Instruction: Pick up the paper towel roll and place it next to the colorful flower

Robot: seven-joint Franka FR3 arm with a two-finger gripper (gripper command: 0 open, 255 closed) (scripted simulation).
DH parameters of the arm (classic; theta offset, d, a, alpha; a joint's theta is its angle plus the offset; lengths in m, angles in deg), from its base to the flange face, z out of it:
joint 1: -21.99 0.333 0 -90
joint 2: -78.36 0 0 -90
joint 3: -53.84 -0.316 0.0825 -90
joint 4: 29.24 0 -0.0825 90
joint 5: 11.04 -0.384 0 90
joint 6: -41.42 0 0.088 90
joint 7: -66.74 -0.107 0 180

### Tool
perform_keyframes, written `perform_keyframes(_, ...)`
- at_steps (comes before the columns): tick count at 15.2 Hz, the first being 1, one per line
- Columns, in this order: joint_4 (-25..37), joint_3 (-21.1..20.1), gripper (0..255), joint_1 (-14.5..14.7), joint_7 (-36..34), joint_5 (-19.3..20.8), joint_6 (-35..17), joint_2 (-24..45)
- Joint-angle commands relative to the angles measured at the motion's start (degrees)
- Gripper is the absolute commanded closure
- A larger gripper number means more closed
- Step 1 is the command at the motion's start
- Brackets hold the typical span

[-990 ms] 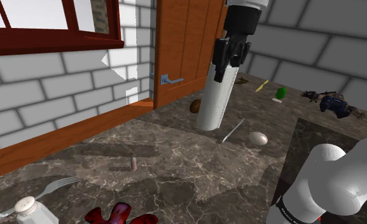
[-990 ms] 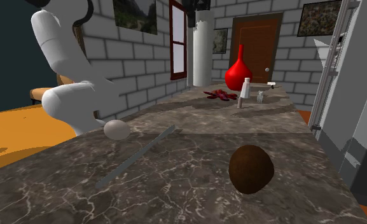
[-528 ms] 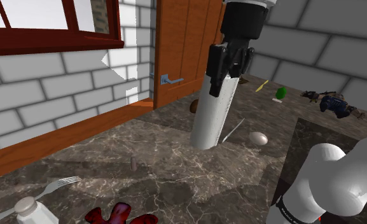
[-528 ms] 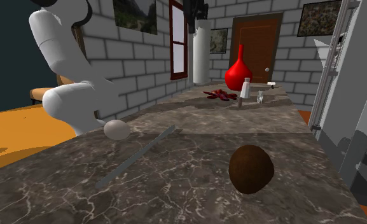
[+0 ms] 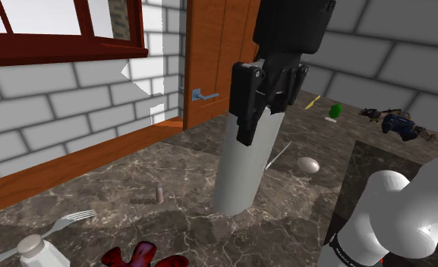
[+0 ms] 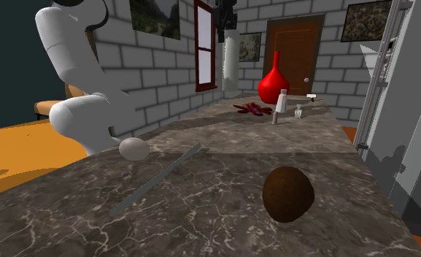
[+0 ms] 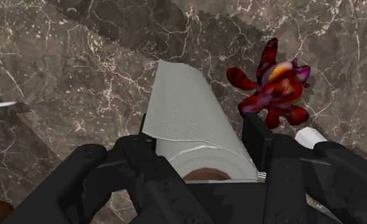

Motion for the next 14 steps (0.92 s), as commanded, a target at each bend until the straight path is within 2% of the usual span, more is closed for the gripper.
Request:
perform_keyframes(1, 2.0, -2.9, 255, 0.4, -3.5, 0.3, -0.4, 2.1)
perform_keyframes(5, 7.3, -9.4, 255, 1.5, -11.2, 2.4, -0.9, 7.6)
perform_keyframes(9, 14.2, -16.9, 255, 3.7, -20.3, 7.6, -0.8, 15.7)
perform_keyframes(12, 21.0, -22.3, 255, 7.9, -28.3, 14.7, 0.2, 24.3)
perform_keyframes(13, 23.6, -23.6, 255, 10.3, -31.0, 17.6, 0.9, 27.5)
perform_keyframes(14, 24.8, -23.7, 255, 11.6, -32.0, 18.7, 1.3, 28.8)
